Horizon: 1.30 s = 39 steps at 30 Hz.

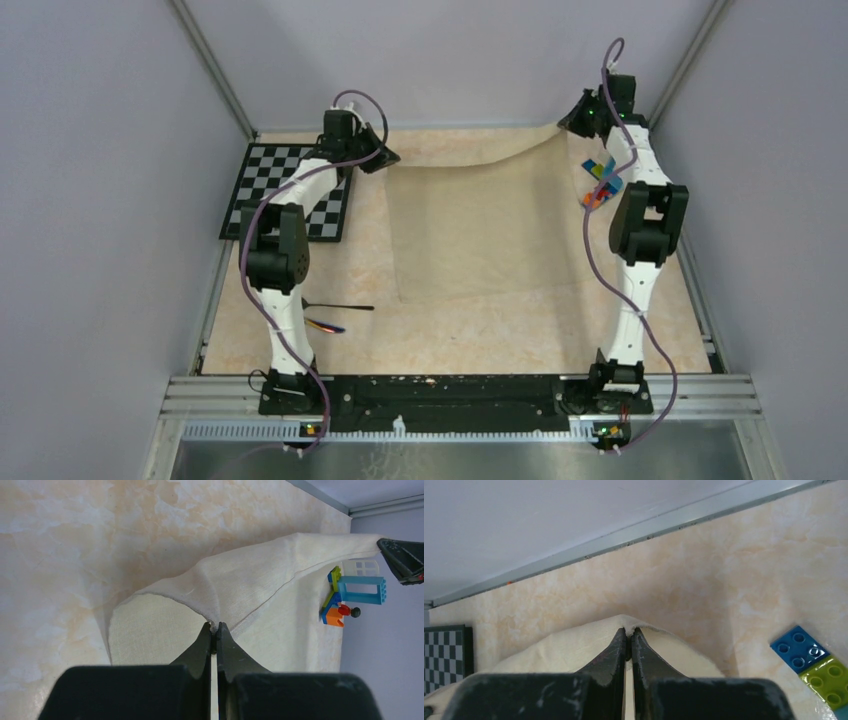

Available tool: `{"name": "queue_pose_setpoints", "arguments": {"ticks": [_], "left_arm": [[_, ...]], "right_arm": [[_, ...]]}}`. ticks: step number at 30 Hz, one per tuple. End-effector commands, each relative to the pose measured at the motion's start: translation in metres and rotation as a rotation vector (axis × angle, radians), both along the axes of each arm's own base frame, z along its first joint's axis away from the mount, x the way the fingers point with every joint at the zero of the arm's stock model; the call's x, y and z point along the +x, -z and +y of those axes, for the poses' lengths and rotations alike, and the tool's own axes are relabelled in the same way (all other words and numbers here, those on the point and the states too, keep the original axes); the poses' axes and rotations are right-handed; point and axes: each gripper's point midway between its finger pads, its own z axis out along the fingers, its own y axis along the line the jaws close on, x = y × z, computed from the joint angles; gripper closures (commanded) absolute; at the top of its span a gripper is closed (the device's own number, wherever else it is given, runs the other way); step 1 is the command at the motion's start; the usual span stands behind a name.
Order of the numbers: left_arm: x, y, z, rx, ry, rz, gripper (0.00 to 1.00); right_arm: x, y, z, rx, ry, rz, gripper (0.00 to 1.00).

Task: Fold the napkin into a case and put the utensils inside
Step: Fold and flatten the napkin at the center of the board.

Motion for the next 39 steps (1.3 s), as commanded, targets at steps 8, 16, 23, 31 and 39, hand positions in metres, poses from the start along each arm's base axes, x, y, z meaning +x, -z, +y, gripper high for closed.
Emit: {"name": "queue_pose_setpoints", "arguments": {"ticks": [8, 16, 23, 31, 39], "left_arm": [[0.013, -0.018, -0.002, 0.001, 0.051, -0.066, 1.0], [-0.003, -0.027, 0.001, 0.017, 0.07, -0.07, 1.0], [-0.066, -0.013, -0.014, -0.023, 0.176, 0.061, 1.0], [-0.162, 0.011, -0.022, -0.019, 0.236, 0.168, 1.0], [-0.24, 0.053, -0.037, 0.02, 0.277, 0.279, 1.0]], "right_arm": [[-0.021, 0.009, 0.011, -0.018, -0.036, 0.043, 1.0], [-0.038, 0.009, 0.01, -0.016, -0.035, 0.063, 1.0], [-0.099, 0.009, 0.007, -0.018, -0.006, 0.202, 1.0], [-0.199, 0.044, -0.015, -0.128, 0.089, 0.376, 1.0], [-0.263, 0.077, -0.025, -0.142, 0.157, 0.427, 1.0]]}}
